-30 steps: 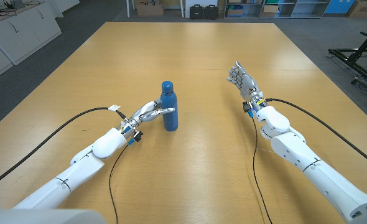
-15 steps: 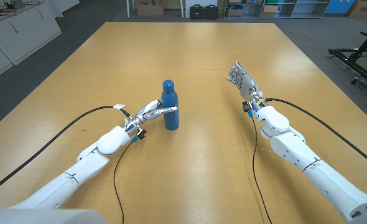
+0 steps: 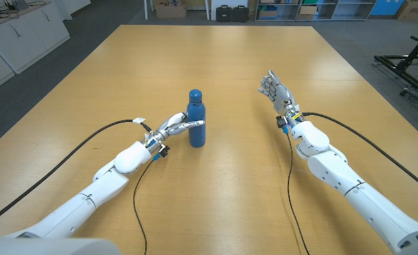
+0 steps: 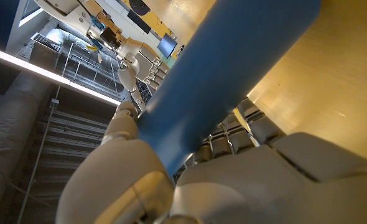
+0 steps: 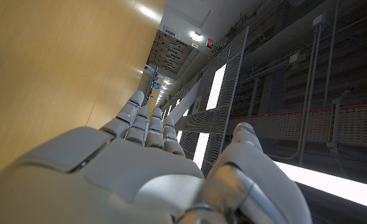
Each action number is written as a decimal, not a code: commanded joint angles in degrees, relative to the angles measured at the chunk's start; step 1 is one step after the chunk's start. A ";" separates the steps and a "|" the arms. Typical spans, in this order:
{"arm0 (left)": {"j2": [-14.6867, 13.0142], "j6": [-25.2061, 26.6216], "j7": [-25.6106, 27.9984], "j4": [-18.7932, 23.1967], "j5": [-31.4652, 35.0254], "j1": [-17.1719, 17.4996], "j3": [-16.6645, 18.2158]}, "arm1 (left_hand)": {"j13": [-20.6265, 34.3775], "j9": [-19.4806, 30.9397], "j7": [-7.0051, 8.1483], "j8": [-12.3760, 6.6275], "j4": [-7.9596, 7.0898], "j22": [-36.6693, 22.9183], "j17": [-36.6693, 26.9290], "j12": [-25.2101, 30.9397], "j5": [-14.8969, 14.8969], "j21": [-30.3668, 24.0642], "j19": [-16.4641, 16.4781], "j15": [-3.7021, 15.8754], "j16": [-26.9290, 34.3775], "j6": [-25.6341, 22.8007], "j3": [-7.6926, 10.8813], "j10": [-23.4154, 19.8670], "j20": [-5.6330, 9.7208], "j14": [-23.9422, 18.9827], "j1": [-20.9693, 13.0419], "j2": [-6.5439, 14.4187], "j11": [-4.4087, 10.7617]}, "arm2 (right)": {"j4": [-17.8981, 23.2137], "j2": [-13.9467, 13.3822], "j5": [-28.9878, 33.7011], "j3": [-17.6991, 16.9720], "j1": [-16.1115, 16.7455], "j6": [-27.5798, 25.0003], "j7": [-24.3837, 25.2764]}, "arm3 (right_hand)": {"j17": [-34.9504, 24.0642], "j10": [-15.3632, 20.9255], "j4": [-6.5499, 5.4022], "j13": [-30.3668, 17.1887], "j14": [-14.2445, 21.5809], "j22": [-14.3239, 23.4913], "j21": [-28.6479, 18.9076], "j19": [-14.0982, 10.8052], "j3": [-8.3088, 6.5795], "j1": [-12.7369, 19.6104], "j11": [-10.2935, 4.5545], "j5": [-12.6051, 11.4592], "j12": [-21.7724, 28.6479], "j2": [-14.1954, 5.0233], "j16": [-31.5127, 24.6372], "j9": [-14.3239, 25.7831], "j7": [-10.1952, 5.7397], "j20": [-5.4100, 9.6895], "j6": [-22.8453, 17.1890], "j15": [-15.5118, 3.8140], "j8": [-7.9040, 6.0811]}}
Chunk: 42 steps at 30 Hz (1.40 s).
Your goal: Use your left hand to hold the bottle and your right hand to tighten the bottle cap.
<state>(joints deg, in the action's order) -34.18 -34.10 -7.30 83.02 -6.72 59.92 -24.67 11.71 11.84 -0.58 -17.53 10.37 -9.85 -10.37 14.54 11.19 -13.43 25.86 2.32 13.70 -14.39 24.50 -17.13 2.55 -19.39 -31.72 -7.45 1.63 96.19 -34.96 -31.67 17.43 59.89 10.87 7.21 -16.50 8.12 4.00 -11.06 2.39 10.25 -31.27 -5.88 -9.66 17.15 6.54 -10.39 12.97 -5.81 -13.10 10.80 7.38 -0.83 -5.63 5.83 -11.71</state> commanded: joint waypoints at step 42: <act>-2.44 6.37 2.39 14.30 -4.94 3.96 5.60 | -0.13 -0.41 3.16 -4.63 0.10 -0.40 -0.27 1.35 0.03 -0.99 12.83 10.52 0.28 -16.30 7.64 -16.96 7.33 -15.38 -15.20 6.47 3.33 | 2.55 -1.38 0.35 -1.20 2.58 2.30 -0.05 | -0.16 0.51 0.37 -0.30 0.42 0.27 0.56 -0.53 0.07 0.05 -0.09 -0.23 0.22 -0.47 -0.24 0.31 0.27 -0.46 -0.68 0.39 0.03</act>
<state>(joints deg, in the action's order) -33.19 -31.95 -6.31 89.85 -13.04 62.52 -21.43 11.46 11.34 -2.94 -22.18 12.89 -10.03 -10.55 15.97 10.82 -14.36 38.15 3.38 14.20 -25.32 29.23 -31.59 3.58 -34.19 -40.19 -6.77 2.78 97.70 -35.77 -31.63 16.50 61.66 12.50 7.24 -16.51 8.31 3.99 -11.06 2.52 10.25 -30.83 -6.08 -9.66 17.15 6.73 -10.39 12.97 -5.81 -13.10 10.80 7.17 -1.04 -5.83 5.96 -11.71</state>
